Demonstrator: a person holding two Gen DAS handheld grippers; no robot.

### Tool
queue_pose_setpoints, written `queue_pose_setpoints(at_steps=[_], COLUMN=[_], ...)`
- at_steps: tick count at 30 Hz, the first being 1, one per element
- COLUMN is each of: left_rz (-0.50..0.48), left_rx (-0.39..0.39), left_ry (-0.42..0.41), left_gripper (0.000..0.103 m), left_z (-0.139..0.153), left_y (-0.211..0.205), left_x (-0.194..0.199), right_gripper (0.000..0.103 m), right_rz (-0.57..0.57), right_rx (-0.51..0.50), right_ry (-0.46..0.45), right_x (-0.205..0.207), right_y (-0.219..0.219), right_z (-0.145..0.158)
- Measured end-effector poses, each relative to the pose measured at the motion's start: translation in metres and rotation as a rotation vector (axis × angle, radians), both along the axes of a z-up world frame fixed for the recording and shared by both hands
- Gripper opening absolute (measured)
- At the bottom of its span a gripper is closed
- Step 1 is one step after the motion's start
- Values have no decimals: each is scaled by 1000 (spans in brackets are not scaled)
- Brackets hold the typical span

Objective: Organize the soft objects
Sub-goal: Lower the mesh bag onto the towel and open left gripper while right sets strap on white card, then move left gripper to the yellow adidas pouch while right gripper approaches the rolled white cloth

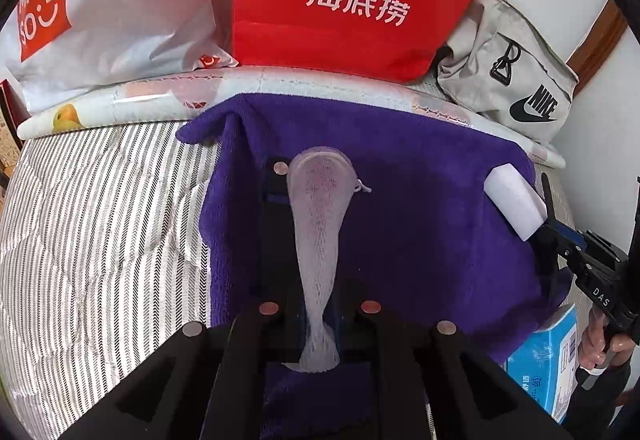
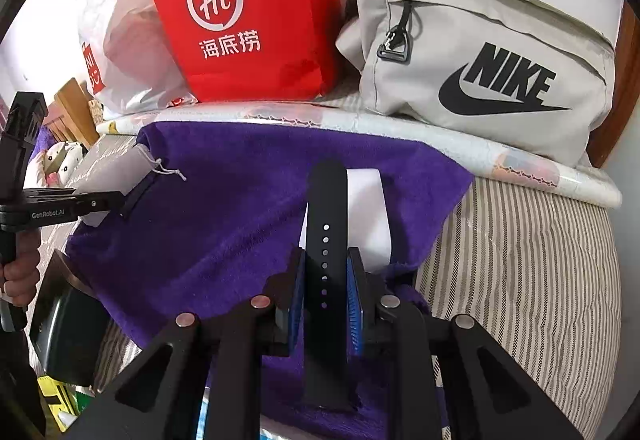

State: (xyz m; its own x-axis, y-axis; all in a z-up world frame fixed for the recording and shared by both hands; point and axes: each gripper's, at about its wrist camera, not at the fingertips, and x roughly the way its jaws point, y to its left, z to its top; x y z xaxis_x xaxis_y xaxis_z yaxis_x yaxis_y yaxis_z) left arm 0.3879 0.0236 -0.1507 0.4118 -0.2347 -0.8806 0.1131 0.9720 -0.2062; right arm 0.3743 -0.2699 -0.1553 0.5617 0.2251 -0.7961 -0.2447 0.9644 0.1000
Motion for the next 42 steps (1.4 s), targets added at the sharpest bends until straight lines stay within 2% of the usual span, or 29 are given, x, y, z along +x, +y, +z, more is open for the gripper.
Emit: queue_pose_setpoints(at_steps=[7,8,10,12,14,27,34,42], left_rz=[-8,-11,-17,-12,-3,18,16,1], left_rx=[1,-1,-9,-7,1,23,42,45], left_ry=[25,25,27,28,18,-6,-44,-74], left_gripper=[12,12,22,54,63,63,63,63], left_z=[-4,-4,-2,1,5,30,49,62], left_y=[0,-1,-2,-2,-3,4,7,-2], left_x=[-2,-2,-3,-5,-8,-48,-94,-150], right_gripper=[21,24,35,44,45,45,45,46], right_rz=[3,7,11,9,3,-27,-12,45], right_rx=[-4,-11,-21,-20,-16,30,35,42], right_ry=[5,9,15,7,5,-30,-84,-97], right_x=[-1,-1,-2,-6,-10,-60,-118,-195], right_y=[-1,-1,-1,-3,-6,-13,-3,8], right_z=[1,0,0,2,4,39,56,50])
